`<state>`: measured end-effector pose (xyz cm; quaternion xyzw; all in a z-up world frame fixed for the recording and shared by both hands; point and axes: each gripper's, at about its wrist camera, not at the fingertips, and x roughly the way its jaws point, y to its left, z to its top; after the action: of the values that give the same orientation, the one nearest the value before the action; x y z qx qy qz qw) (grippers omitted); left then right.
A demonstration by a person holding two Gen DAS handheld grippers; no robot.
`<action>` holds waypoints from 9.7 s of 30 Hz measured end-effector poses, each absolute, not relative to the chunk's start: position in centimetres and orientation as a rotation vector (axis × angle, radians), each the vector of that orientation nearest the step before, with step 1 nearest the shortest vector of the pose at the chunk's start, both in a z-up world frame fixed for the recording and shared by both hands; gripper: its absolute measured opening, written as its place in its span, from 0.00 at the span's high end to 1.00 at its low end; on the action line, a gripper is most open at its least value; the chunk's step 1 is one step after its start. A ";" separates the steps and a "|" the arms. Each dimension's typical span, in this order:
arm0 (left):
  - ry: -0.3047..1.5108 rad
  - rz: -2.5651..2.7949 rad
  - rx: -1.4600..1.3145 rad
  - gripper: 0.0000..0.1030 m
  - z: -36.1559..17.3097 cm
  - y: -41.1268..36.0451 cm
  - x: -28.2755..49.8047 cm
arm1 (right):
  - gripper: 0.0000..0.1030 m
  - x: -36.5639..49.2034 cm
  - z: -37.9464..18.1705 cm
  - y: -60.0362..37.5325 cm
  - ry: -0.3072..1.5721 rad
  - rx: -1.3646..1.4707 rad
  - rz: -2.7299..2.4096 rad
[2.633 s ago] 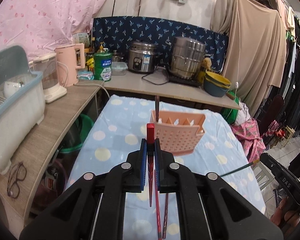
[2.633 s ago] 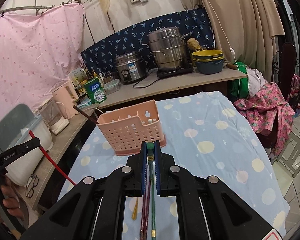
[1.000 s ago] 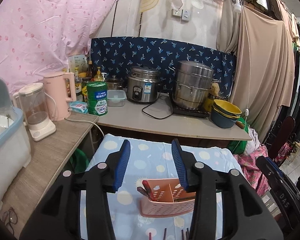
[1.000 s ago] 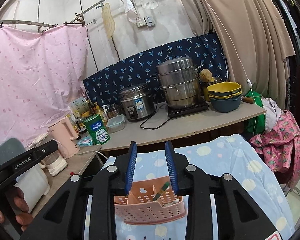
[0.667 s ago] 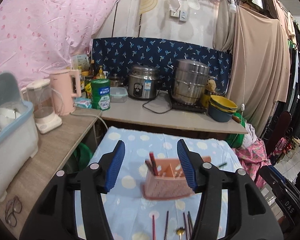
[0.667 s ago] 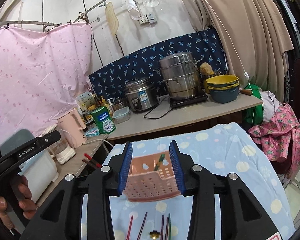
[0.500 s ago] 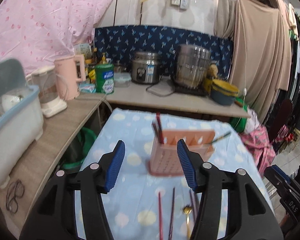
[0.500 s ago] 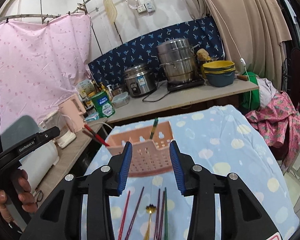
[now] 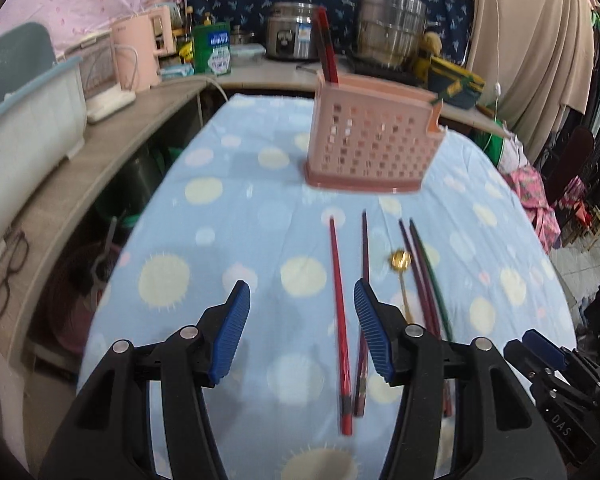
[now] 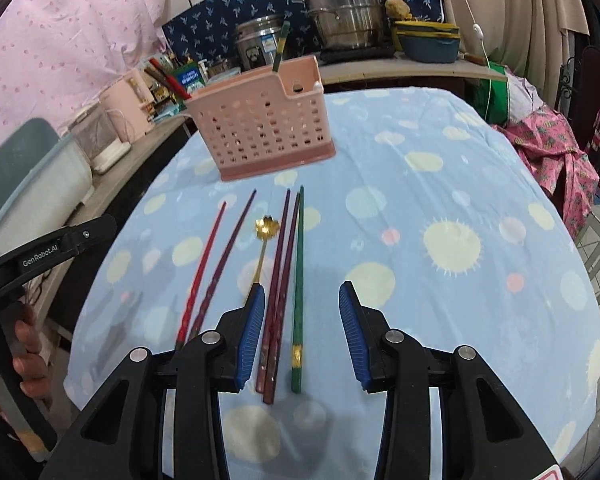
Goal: Organize utensils
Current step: 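Return both tools to the table and grasp a green chopstick with the right tool, then grasp a red chopstick with the left tool while the right tool lifts the green chopstick, then carry the red chopstick in the left tool and green chopstick in the right tool over the pink holder, then open both tools to drop the chopsticks into the pink holder, then grasp a dark red chopstick with the left tool while the right tool grasps another, then carry both dark red chopsticks into the pink holder and open both tools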
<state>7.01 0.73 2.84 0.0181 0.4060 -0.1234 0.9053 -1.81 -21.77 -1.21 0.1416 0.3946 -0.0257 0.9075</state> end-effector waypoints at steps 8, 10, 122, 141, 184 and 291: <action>0.931 -0.256 0.050 0.50 -0.9 0.8 5.8 | 0.75 -1.4 -4.7 -20.9 0.919 0.279 -0.037; 0.941 -0.260 0.050 0.50 -1.3 0.7 5.6 | 0.78 -1.3 -5.1 -20.8 0.930 0.274 -0.036; 0.348 -0.358 -0.093 0.93 24.9 -2.7 13.6 | 0.93 5.2 20.3 -29.2 0.222 0.393 -0.066; 0.260 -0.289 -0.049 0.93 26.1 -5.8 22.0 | 0.93 16.0 20.4 -28.4 0.219 0.423 -0.030; 0.473 -0.244 -0.004 0.65 16.7 -2.1 16.3 | 0.80 8.9 12.7 -26.9 0.411 0.417 -0.065; 0.792 -0.400 -0.039 0.93 5.5 0.3 4.4 | 0.93 -1.4 3.0 -23.4 0.670 0.337 -0.039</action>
<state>4.35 0.26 5.46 -0.0190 0.3831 -0.1935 0.9030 -1.40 -23.43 3.04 0.1647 0.3273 -0.0192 0.9303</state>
